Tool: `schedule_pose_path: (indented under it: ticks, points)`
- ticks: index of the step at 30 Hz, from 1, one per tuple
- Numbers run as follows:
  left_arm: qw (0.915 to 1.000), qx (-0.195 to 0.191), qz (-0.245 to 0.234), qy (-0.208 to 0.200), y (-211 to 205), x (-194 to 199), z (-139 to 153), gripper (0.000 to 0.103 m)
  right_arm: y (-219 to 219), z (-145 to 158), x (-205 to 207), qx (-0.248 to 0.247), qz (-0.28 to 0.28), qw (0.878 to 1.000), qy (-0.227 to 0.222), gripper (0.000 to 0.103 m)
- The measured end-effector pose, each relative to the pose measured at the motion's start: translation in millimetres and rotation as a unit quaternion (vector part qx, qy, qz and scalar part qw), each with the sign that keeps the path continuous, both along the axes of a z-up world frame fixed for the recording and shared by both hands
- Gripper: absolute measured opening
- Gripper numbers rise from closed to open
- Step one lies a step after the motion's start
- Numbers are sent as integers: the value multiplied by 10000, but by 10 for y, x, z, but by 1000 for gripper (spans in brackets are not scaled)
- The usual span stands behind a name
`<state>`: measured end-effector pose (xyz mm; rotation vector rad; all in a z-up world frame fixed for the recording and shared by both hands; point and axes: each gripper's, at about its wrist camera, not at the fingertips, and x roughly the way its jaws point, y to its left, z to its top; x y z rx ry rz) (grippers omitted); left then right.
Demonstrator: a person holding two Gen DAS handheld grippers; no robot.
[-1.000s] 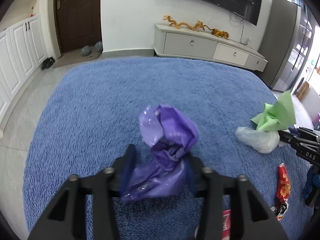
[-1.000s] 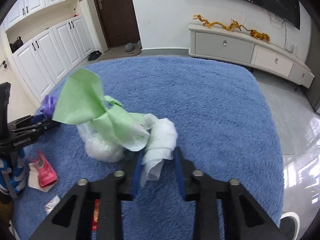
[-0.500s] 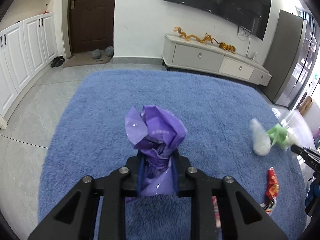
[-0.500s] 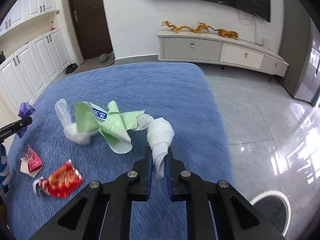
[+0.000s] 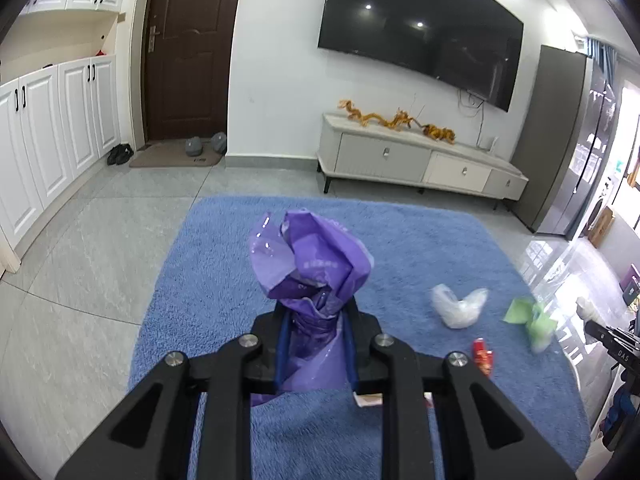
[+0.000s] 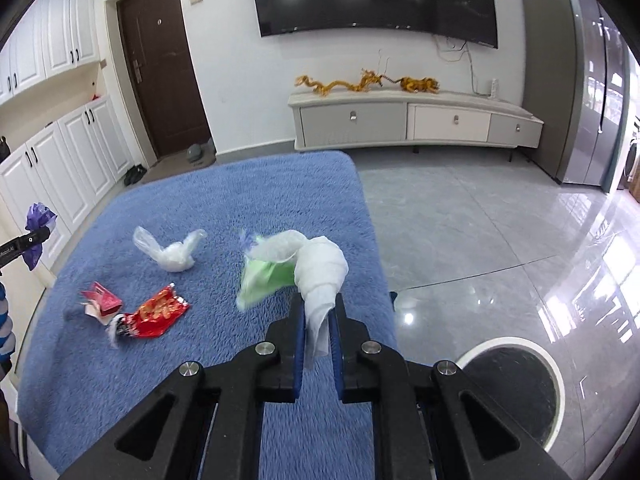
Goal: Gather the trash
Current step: 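Carry the purple bag and tissue over the bin and open both tools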
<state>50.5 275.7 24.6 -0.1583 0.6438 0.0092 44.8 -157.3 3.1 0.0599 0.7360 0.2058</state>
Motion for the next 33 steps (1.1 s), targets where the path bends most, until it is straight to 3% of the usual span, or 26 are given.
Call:
schedule_pose_path:
  ticks: [10, 19, 25, 33]
  points:
    - [9986, 47, -271, -447, -292, -426, 411, 21, -144, 371, -516, 180, -65, 9984, -530, 11]
    - [9940, 86, -771, -767, -851, -497, 741, 21, -611, 677, -897, 319, -505, 9931, -1006, 11]
    - [9864, 111, -1453, -758, -1685, -331, 850, 21, -1022, 591, -956, 368, -897, 9904, -987, 11]
    - [9607, 185, -2757, -276, -3309, -12, 577, 21, -1660, 162, -910, 584, -1481, 9856, -568, 11]
